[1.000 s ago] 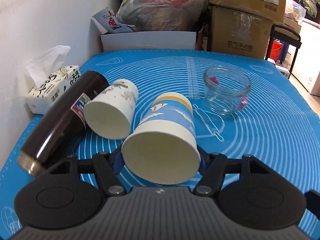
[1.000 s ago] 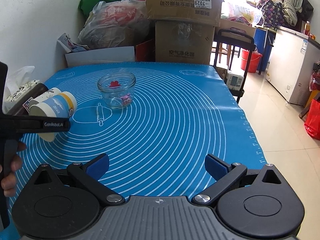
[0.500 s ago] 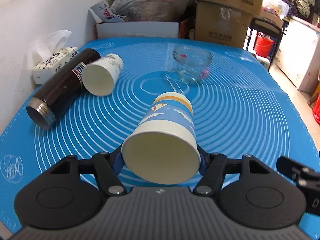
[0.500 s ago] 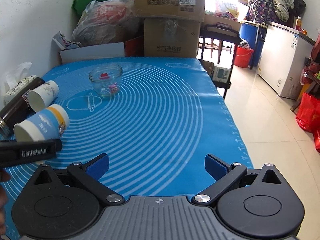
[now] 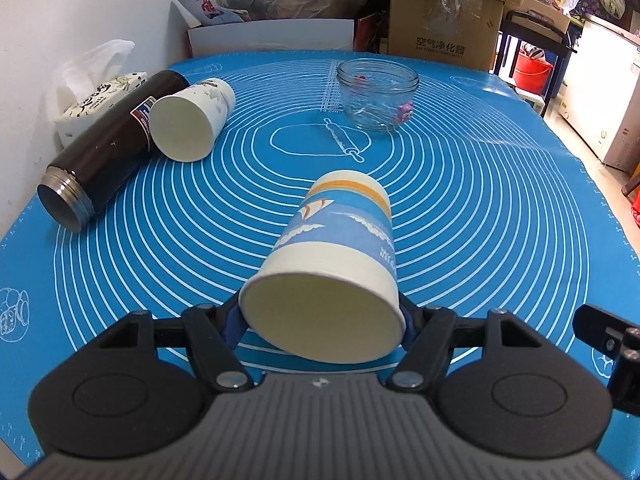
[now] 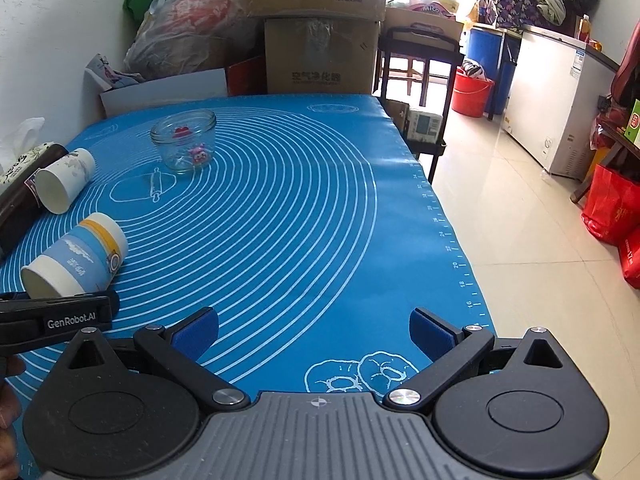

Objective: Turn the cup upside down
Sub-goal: 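Lift the cup with the left gripper and carry it toward the right gripper, then grasp the cup with the right gripper while the left gripper opens and releases it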

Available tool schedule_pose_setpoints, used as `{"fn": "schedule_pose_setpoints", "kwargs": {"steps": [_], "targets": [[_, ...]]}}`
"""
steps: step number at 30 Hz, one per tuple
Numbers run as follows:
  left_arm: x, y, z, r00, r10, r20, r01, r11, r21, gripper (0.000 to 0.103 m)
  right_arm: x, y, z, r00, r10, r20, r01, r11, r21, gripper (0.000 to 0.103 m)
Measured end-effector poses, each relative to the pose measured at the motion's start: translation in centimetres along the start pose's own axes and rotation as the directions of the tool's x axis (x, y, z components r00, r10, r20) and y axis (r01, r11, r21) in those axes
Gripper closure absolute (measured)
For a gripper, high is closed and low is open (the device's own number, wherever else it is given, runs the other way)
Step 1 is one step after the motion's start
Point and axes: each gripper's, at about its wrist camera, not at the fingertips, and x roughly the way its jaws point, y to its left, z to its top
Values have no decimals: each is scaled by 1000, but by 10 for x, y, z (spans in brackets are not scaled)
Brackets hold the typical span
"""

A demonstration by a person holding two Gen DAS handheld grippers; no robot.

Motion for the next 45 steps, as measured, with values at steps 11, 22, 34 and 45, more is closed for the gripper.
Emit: {"fn": "schedule_pose_setpoints", "kwargs": {"steps": [11,22,34,45], "targets": [[-1,0,-1,1000,18,-1,-18,1000,-8,19,1,1,-2,1000,8,-7,-8,1000,0,0],[-7,-3,0,999,18,31,-19,1000,17,18,-2,3,-2,1000,22,-8,-22,1000,-6,0],[-48,8,13,985,0,170,-10,998,54,15,-15,5,8,999,45,18,-45,999,7,0],[-80,58,16,973,23,228,-34,998,45,10,-37,24,25,987,160,21,-161,987,20,0]]}}
